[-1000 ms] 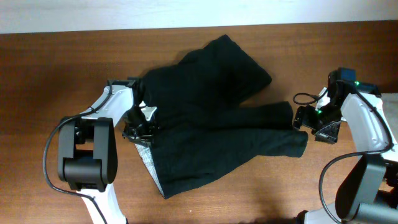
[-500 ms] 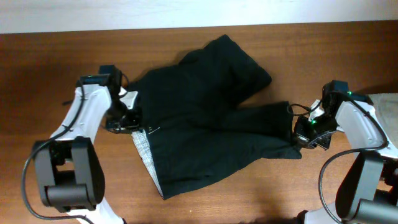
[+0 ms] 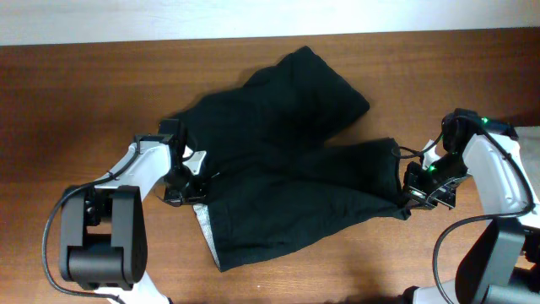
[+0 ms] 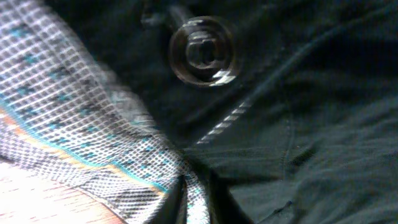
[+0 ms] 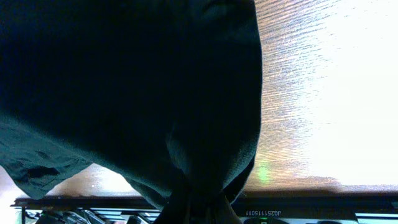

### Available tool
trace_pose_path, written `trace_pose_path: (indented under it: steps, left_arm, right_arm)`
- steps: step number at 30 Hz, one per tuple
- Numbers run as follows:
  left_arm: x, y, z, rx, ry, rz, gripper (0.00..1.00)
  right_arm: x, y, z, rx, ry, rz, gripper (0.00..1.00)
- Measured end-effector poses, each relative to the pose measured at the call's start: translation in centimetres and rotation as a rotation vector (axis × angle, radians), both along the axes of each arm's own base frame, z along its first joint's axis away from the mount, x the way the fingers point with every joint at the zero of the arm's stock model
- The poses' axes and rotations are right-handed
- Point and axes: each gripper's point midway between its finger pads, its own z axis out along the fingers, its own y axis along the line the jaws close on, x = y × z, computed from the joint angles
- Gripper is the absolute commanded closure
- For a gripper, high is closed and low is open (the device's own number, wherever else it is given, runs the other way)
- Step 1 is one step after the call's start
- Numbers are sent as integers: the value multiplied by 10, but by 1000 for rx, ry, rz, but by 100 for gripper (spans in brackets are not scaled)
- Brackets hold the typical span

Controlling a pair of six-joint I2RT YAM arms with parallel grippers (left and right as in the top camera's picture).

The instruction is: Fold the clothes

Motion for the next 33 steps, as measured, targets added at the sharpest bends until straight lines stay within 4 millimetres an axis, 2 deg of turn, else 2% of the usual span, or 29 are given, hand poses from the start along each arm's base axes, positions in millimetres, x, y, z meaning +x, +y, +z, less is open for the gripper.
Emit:
trace_pose_path:
  steps: [1,4,7,8,10,11,13,14,15,16,17,19,20,21,22,23,25,28,29,31,32,33]
  left_arm:
    - [1,-4,1,-24,-5,4,72]
    - [6,-10,2,-54,-20,13,100]
    - [8,-10,1,-56,-30,16,100]
    - [2,-7,3,-53,2,25,100]
    - [-6,10,13,-32,65,69,100]
    - [-1,23,22,-17,59,103,100]
    - [28,71,59,33,-81,220,100]
    - [31,81,72,47,-122,244,99]
    - [30,85,84,55,-152,256,85]
    - [27,83,88,50,-151,252,73]
    - [22,76,88,30,-130,233,63]
    - [18,59,88,4,-119,179,55]
    - [16,44,87,-7,-115,130,54]
    - [13,32,84,-12,-110,91,54]
    - [3,14,76,-22,-88,36,53]
    - [-2,7,70,-24,-79,9,52]
    - [-24,-9,44,-26,-40,-33,53]
    - [-60,-21,21,-29,55,-42,50]
    - [-66,-23,14,-31,65,-37,55]
    - [-67,-25,5,-35,55,-7,73]
    - [-67,-26,4,-42,54,3,90]
    - [-65,-28,3,-49,52,19,100]
  right_arm:
    - [0,0,0,0,0,0,96]
    - [2,-1,0,-2,-8,0,96]
    - [2,-1,0,-2,-8,0,96]
    - [2,-1,0,-3,-8,0,95]
    - [1,0,0,-2,-6,0,94]
    - [2,0,0,-2,-7,0,94]
    - [-2,0,-4,-1,5,-6,96]
    - [-6,1,-11,-4,11,-23,94]
    - [-17,4,-25,-6,51,-56,73]
    - [-28,5,-39,-21,85,-103,63]
    - [-38,3,-57,-56,110,-153,63]
    - [-55,-2,-78,-93,157,-249,62]
    - [-53,-7,-79,-98,152,-284,61]
    - [-49,-12,-77,-97,141,-302,60]
    - [-38,-23,-67,-97,109,-319,58]
    - [-25,-32,-56,-102,73,-331,58]
    - [3,-48,-33,-109,-26,-330,58]
    - [23,-50,-16,-84,-105,-306,58]
    - [27,-50,-14,-76,-121,-303,58]
    - [29,-48,-13,-65,-131,-301,57]
    - [30,-48,-13,-63,-135,-300,58]
    - [31,-48,-13,-63,-137,-300,58]
